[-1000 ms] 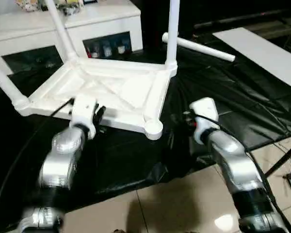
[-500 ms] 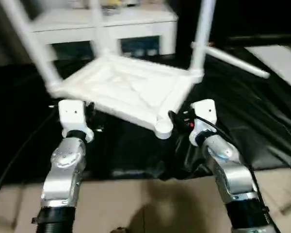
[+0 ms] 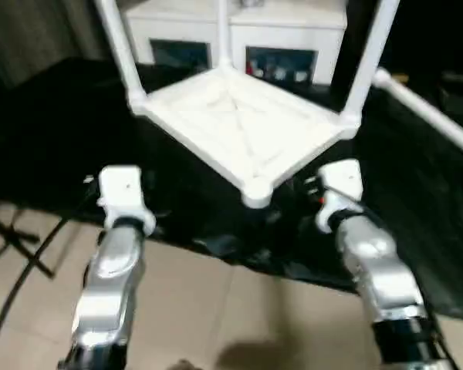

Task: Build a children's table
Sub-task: Move to table

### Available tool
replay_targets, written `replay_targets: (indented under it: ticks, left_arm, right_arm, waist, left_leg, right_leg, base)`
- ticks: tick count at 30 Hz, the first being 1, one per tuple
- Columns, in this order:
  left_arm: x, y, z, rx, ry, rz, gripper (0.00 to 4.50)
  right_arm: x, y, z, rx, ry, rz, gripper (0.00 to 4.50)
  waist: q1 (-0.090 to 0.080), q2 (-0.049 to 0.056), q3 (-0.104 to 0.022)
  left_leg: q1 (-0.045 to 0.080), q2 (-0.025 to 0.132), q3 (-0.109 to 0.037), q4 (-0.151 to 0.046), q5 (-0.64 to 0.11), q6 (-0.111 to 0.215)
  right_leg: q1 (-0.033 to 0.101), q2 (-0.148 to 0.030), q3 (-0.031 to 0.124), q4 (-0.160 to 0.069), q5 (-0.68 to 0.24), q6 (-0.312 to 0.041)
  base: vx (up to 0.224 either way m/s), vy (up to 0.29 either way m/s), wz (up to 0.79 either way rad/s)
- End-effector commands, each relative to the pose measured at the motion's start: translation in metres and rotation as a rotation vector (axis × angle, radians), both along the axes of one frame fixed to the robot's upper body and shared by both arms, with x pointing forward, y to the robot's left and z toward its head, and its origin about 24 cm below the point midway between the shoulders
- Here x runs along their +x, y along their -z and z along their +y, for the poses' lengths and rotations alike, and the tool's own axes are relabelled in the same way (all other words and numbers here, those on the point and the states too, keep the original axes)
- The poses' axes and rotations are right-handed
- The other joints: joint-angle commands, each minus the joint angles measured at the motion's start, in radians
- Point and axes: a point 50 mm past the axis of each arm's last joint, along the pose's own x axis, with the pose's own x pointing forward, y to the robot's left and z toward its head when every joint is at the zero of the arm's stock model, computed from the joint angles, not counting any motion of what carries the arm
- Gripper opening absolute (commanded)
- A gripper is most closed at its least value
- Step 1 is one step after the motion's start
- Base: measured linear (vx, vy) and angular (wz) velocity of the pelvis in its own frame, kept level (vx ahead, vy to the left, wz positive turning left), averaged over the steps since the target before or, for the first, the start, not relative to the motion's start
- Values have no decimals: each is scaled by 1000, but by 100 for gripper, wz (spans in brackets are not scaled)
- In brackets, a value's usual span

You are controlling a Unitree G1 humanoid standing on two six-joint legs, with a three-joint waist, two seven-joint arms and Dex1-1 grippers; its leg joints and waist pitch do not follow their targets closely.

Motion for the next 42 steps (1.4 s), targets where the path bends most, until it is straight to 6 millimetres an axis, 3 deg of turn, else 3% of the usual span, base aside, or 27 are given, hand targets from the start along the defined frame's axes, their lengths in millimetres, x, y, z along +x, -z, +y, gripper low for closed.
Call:
replay_targets:
  ticks: [1, 2, 4, 6, 8, 10, 11, 12, 13, 15, 16, 17, 18, 19, 21, 23, 24, 25, 26, 29, 31, 32, 33, 35, 37, 38, 42]
  left_arm:
    - [-5, -3, 4, -32, -7, -24, 111]
    - [-8, -3, 4, -41, 4, -33, 111]
    - [-14, -2, 3, -50, -6, -35, 111]
    - [-17, -1, 3, -57, -11, -33, 111]
    - [-19, -1, 1, -62, -14, -35, 111]
    - [-21, -2, 1, -61, -23, -39, 111]
    - [-21, -2, 1, -61, -23, -39, 111]
    - [-22, -2, 1, -62, -26, -42, 111]
    - [-23, -2, 0, -67, -31, -44, 111]
    - [-25, 0, 3, -66, -50, -39, 111]
    - [-27, 1, 5, -62, -63, -35, 111]
    - [-27, 0, 6, -58, -66, -36, 111]
    - [-29, -2, 8, -46, -80, -42, 111]
    - [-30, -4, 9, -38, -88, -46, 111]
    - [-31, -5, 10, -36, -90, -47, 111]
    - [-33, -6, 13, -12, -103, -47, 111]
    - [-33, -6, 13, -12, -103, -47, 111]
    - [-33, -6, 15, -6, -105, -46, 111]
    - [-33, -6, 16, 2, -104, -44, 111]
    - [-25, -10, 15, 24, -48, -34, 111]
    - [-22, -11, 12, 23, -13, -28, 111]
    - [-20, -12, 10, 22, -1, -22, 111]
    - [-19, -11, 10, 33, 0, -14, 111]
    - [-15, -11, 11, 72, -3, -1, 111]
    - [-10, -10, 14, 64, -23, 11, 111]
    - [-7, -11, 14, 52, -27, 8, 111]
    - [-2, -12, 12, 50, -24, 3, 111]
  right_arm:
    - [-3, 0, 6, -10, -52, 7, 359]
    - [-5, -1, 6, -12, -62, 0, 359]
    - [-5, 1, 2, 13, -66, 23, 359]
    - [-4, 1, 0, 48, -55, 40, 359]
    - [-2, -1, -3, 49, -54, 36, 359]
    - [1, -4, -1, 33, -75, 21, 359]
    - [1, -4, -1, 33, -75, 21, 359]
    - [2, -5, 0, 24, -84, 14, 359]
    - [3, -6, 1, 15, -96, 3, 359]
    - [4, -5, 6, 33, -114, 10, 359]
    - [4, -4, 9, 18, -136, 18, 359]
    - [4, -3, 10, 15, -142, 21, 359]
    - [4, -1, 13, 33, -152, 40, 359]
    - [5, 0, 15, 37, -155, 47, 359]
    - [6, 0, 16, 40, -155, 48, 359]
    - [10, 1, 20, 35, -148, 42, 359]
    - [10, 1, 20, 35, -148, 42, 359]
    - [12, 1, 21, 35, -147, 39, 359]
    - [12, 1, 23, 49, -153, 41, 359]
    - [10, 4, 26, 60, -158, 45, 359]
    - [10, 5, 25, 57, -147, 45, 359]
    - [9, 6, 23, 67, -135, 48, 359]
    - [9, 7, 23, 70, -129, 48, 359]
    - [8, 8, 21, 81, -103, 47, 359]
    - [9, 10, 19, 73, -89, 55, 359]
    - [10, 9, 19, 58, -76, 52, 359]
    - [13, 10, 16, 34, -39, 53, 359]
  waist:
    - [23, -8, -50]
    - [14, 14, -70]
    - [-13, -11, -69]
    - [14, -71, -36]
    - [38, -58, -4]
    - [57, -62, 15]
    - [59, -40, 6]
    - [11, -39, 3]
    - [13, -66, -25]
    - [-25, -91, -29]
    - [-7, -131, -35]
    - [20, -99, -33]
    - [53, -155, -52]
    - [30, -144, -47]
    - [26, -110, -31]
    - [-24, -45, -7]
    - [-18, -5, -13]
    - [-24, -26, -51]
    - [-41, -18, -64]
    - [-4, -23, -49]
    - [6, -81, -33]
    - [13, -53, -33]
    - [18, -133, -47]
    - [44, -117, -46]
    - [25, -73, -43]
    - [5, -12, -51]
    - [-36, 32, -57]
  left_leg:
    - [-22, 115, -62, -90, 32, 16]
    - [37, 250, -132, -146, 80, 103]
    - [107, 334, -163, -155, 172, 226]
    - [29, 100, -19, -92, -113, 31]
    - [84, 41, 37, -2, -112, -77]
    - [139, 48, 20, -89, -216, -127]
    - [208, 90, 12, -130, -279, -138]
    - [289, 294, -78, -273, -499, -111]
    - [244, 326, -126, -318, -536, -41]
    - [242, 185, -24, -252, -369, 108]
    - [99, 42, 31, -150, -241, 108]
    - [81, 22, 25, -69, -180, 87]
    - [-46, 58, -29, 56, -44, 54]
    - [-68, 69, -41, 67, 35, -3]
    - [-42, 105, -36, 24, 113, -38]
    - [-55, 103, -55, -176, 12, 81]
    - [20, 86, -110, -211, -143, 103]
    - [174, 150, -242, -190, -238, 275]
    - [210, 200, -220, -168, -208, 224]
    - [146, 145, -164, -186, -22, 79]
    - [86, 134, -80, -185, 284, 89]
    - [80, 102, -60, -166, 326, 82]
    - [45, 53, -27, -109, 241, 41]
    - [46, 68, -58, -67, 107, -47]
    - [-12, 96, -88, -143, 207, -75]
    - [21, 155, -175, -154, 206, -96]
    - [86, 165, -346, -190, 197, 24]
  right_leg:
    - [100, -184, 129, -163, -81, 256]
    - [53, -162, 85, -97, 69, 272]
    - [-37, -228, 142, -5, 118, 143]
    - [66, -198, 189, -137, -158, 99]
    - [27, -109, 254, -252, -994, 199]
    - [60, -31, 242, -228, -883, 154]
    - [27, -5, 226, -216, -786, 147]
    - [-62, -43, 116, -24, -495, 81]
    - [-51, -94, 63, 92, -97, 36]
    - [-48, -118, 80, -26, 72, -27]
    - [120, -133, 160, -119, -172, -36]
    - [158, -231, 225, -179, -391, -82]
    - [236, -305, 203, -175, -402, -75]
    - [205, -296, 132, -183, -264, -12]
    - [167, -304, 43, -235, -282, -57]
    - [260, -98, -157, -195, -344, 9]
    - [216, -21, -158, -99, -317, 25]
    - [66, 3, -61, 30, -266, 30]
    - [10, -26, -13, 42, -209, 34]
    - [-49, -13, 12, 101, -3, 110]
    - [-63, -54, 54, 20, 264, 89]
    - [-59, -70, 70, -26, 342, 71]
    - [-1, -154, 169, -113, 427, 101]
    - [31, -254, 222, -146, 298, -51]
    - [66, -155, 77, -77, 355, -251]
    - [26, -103, 40, -58, 232, -207]
    - [-81, -52, 38, 72, -141, -29]
  base:
    - [-55, -202, -6]
    - [-55, -202, -6]
    - [-11, -199, 4]
    - [-17, -194, 12]
    - [-41, -121, 7]
    - [-9, -64, -38]
    - [11, -42, -46]
    - [-14, 4, -53]
    - [16, -69, -48]
    - [65, -79, -29]
    - [95, -29, -1]
    - [95, -29, -1]
    - [103, -32, 13]
    - [133, -30, 38]
    - [133, -1, 42]
    - [194, 119, 35]
    - [297, 121, 26]
    - [318, 49, 45]
    - [318, 49, 45]
    - [187, 74, 19]
    - [135, 21, 4]
    - [126, -2, 5]
    - [132, -53, 14]
    - [103, -38, 19]
    - [38, -14, 19]
    - [22, -22, 26]
    - [25, -62, 68]
